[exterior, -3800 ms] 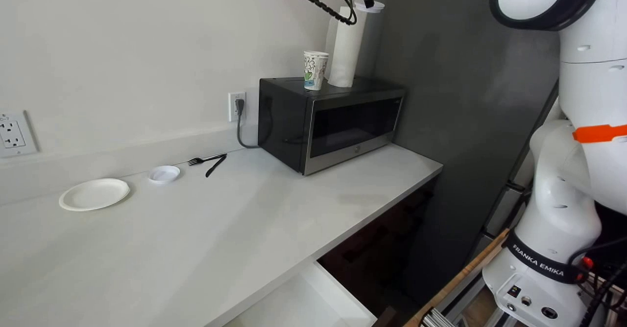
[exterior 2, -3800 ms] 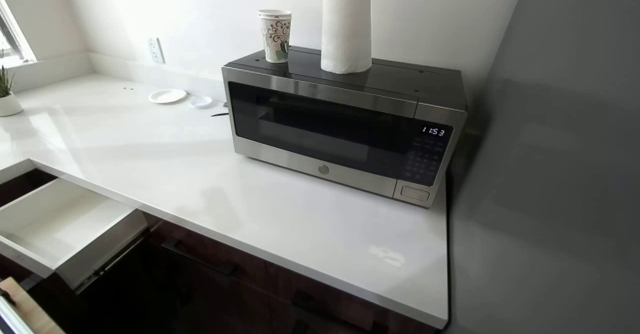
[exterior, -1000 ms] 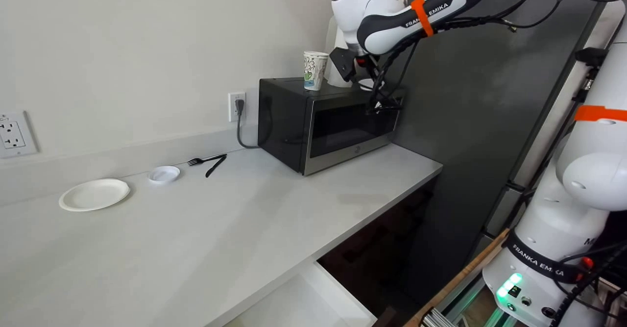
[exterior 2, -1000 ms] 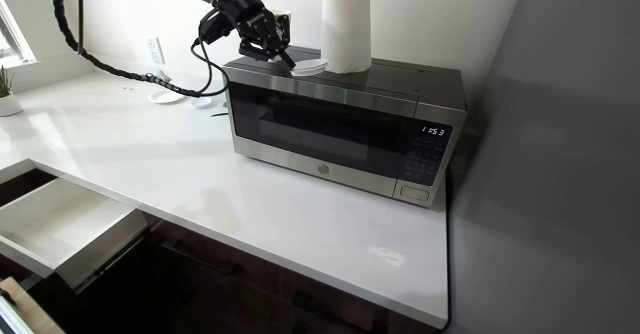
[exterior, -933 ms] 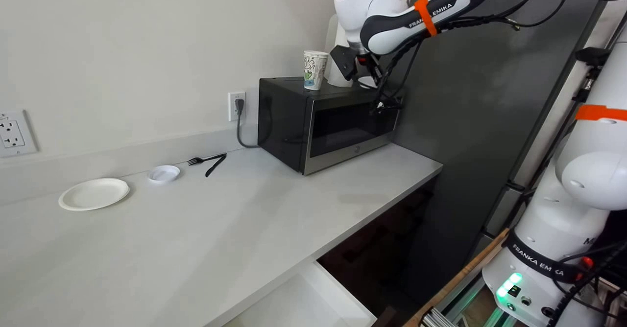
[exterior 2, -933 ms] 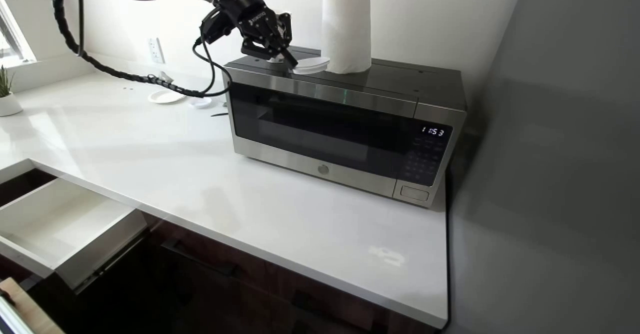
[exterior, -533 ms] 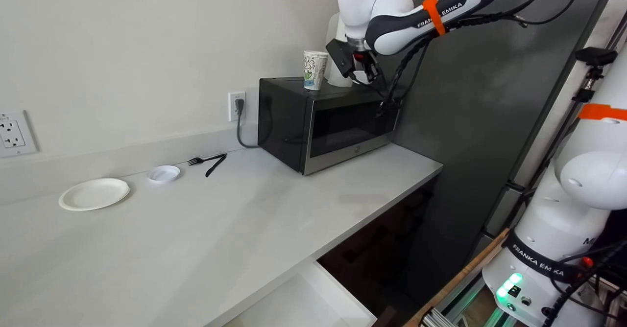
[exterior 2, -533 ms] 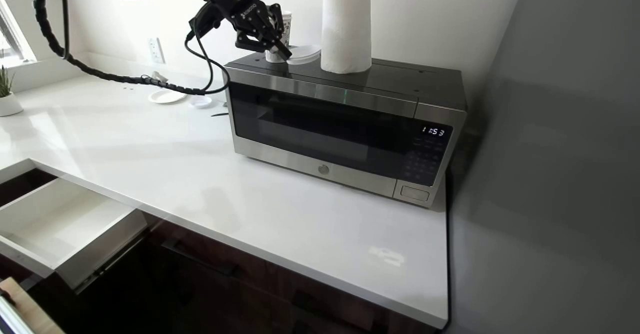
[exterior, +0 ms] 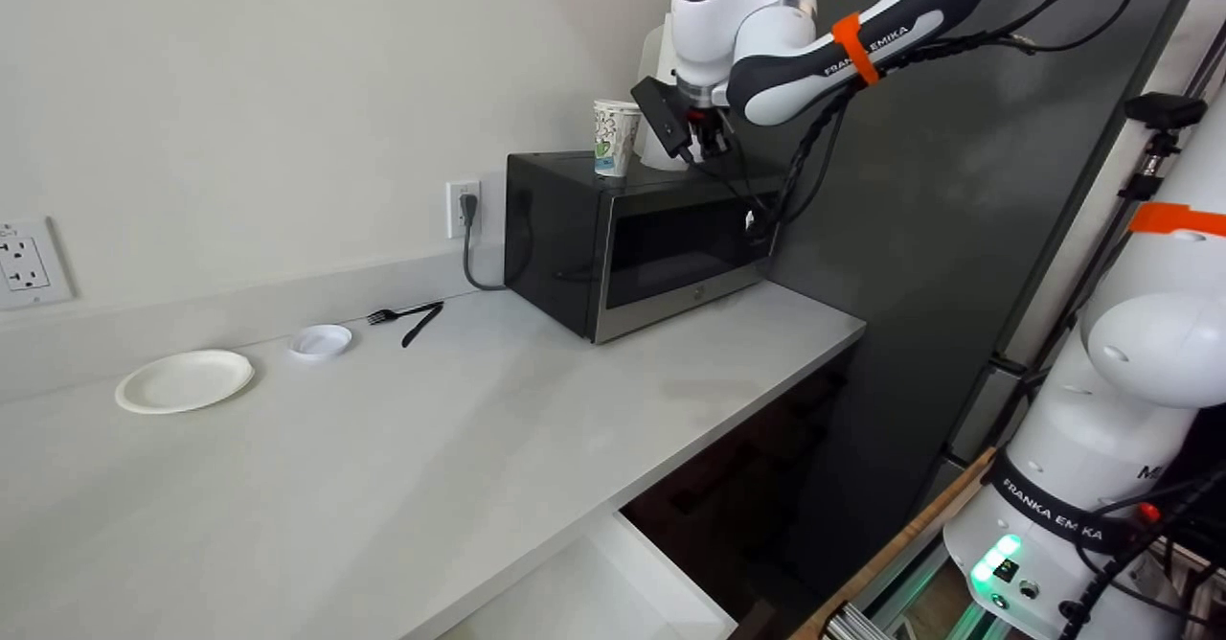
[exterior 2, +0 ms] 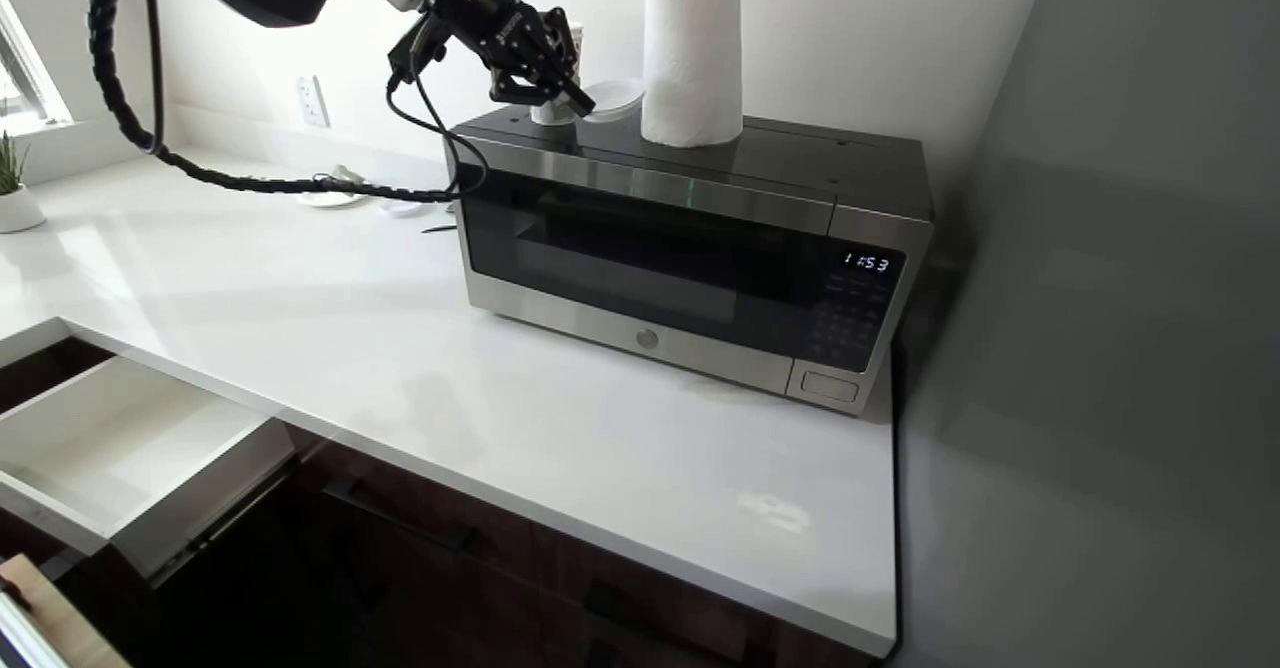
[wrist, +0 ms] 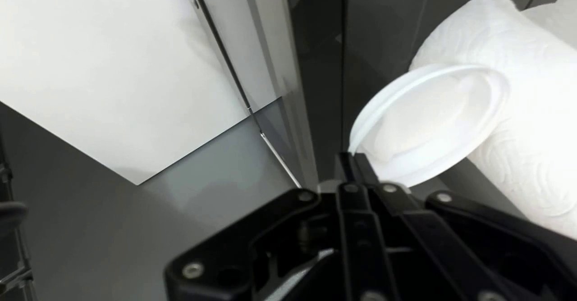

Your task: Put the lid on the microwave

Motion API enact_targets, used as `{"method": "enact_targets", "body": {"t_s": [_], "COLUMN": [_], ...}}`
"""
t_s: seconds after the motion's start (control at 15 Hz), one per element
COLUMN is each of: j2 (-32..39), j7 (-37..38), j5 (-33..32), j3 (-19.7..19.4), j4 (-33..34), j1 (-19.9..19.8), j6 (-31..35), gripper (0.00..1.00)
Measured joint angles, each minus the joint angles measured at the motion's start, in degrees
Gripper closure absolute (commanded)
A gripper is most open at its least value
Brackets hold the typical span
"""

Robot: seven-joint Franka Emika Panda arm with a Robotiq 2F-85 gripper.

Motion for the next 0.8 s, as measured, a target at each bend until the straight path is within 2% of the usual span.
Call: {"method": "enact_targets", "body": {"t_s": [0.07,0.13,0.27,0.67,0.8], "j2": [0.06,0.14,0.30,0.32,-0.60], "j7": [-0.08,-0.27,-0.84,-2.66,-2.67], "j5": [-0.55,-0.93,-1.31,-1.35,-1.28], "j3": [0.00,0.02,0.13,0.92,0.99], "j4": [0.21,0.40,0.61,0.61,0.64], "j1": [-0.15,-0.19,-0.21,-0.20,-0.24], "j6": [0.64,1.08,1.67,1.36,-2.67], "gripper": [1.00,0.78,0.67,0.22,0.07]}}
